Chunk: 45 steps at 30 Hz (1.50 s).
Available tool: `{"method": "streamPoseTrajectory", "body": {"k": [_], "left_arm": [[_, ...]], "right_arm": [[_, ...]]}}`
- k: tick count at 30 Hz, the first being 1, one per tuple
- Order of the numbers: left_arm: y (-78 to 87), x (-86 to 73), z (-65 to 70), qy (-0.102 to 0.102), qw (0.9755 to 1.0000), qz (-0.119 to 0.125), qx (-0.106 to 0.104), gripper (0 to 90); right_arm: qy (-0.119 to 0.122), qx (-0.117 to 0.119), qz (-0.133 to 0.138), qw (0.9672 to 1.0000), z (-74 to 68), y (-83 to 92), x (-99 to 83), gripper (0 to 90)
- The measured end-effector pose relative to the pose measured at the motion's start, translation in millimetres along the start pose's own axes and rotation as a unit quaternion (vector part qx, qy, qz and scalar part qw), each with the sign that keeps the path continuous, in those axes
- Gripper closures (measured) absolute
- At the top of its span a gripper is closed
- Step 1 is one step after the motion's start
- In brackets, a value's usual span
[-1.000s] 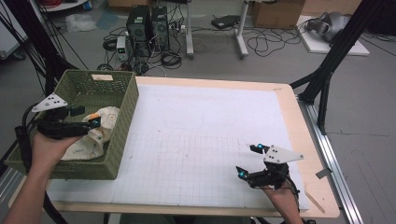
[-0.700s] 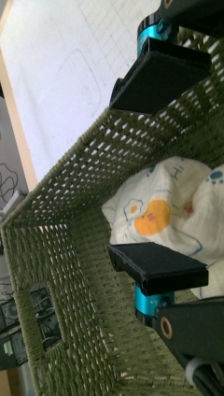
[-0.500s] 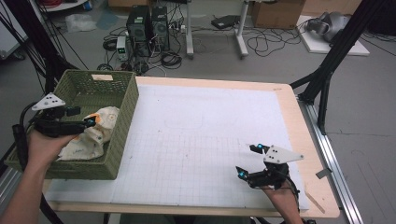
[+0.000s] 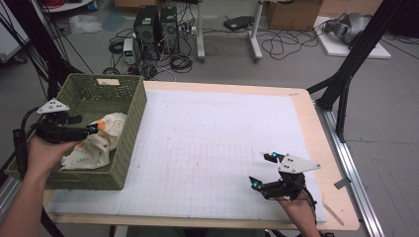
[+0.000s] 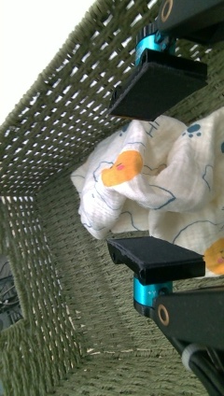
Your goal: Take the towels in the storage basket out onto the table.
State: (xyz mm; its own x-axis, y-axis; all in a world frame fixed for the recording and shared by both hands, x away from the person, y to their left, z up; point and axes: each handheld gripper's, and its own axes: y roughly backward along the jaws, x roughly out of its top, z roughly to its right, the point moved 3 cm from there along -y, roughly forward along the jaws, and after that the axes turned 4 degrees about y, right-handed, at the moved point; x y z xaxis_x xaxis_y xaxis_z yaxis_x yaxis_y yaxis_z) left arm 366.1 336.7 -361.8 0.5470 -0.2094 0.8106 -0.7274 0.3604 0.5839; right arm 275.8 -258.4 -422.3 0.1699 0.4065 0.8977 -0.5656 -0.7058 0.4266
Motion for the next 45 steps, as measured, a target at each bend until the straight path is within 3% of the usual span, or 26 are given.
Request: {"method": "streamPoseTrajectory", "body": {"k": [3, 5, 14, 18, 21, 24, 26, 33, 35, 38, 45], "left_arm": [[-3.0, -0.8, -1.2, -0.004, 0.9999, -0.010, 0.001, 32.4], [-8.4, -3.1, -4.6, -0.004, 0.9994, -0.032, 0.009, 32.6], [-21.5, -11.8, -14.3, 0.011, 0.9948, -0.099, 0.017, 41.2], [-22.8, -12.1, -14.8, 0.009, 0.9940, -0.108, 0.017, 53.3], [-24.5, -15.0, -14.3, 0.004, 0.9915, -0.130, 0.004, 67.4], [-22.9, -14.1, -13.3, 0.000, 0.9918, -0.127, -0.009, 82.1], [-20.6, -12.9, -13.0, 0.002, 0.9926, -0.121, -0.010, 84.7], [-4.4, -6.3, -12.8, 0.006, 0.9973, -0.072, -0.008, 85.7], [-1.6, -5.0, -12.7, 0.008, 0.9977, -0.067, -0.008, 85.7], [9.6, -1.6, -10.9, 0.020, 0.9989, -0.039, -0.015, 85.8], [16.7, -3.7, -10.4, 0.026, 0.9994, -0.019, -0.015, 86.0]], "right_arm": [[-0.005, 0.002, 0.000, 1.0000, -0.6, 0.5, 0.0, 8.8], [-0.004, 0.001, -0.001, 1.0000, -0.4, 0.6, -0.2, 8.8], [-0.003, 0.002, -0.002, 1.0000, -0.2, -0.2, -0.7, 8.8], [-0.002, 0.004, -0.002, 1.0000, -1.0, -0.3, -0.4, 8.8], [-0.003, 0.005, -0.003, 1.0000, -0.8, -0.7, -0.7, 8.8], [-0.002, 0.006, -0.002, 1.0000, -1.1, -0.4, -0.4, 8.8], [-0.003, 0.006, -0.001, 1.0000, -0.7, -0.3, -0.6, 8.8], [-0.004, 0.005, -0.003, 1.0000, -1.1, -0.7, -0.2, 8.8], [0.000, 0.006, -0.003, 1.0000, -0.9, -1.3, -0.1, 8.8], [0.000, 0.007, -0.002, 1.0000, -0.6, -1.1, 0.1, 8.8], [-0.003, 0.007, -0.002, 1.0000, 0.3, 0.1, 0.3, 8.8]]}}
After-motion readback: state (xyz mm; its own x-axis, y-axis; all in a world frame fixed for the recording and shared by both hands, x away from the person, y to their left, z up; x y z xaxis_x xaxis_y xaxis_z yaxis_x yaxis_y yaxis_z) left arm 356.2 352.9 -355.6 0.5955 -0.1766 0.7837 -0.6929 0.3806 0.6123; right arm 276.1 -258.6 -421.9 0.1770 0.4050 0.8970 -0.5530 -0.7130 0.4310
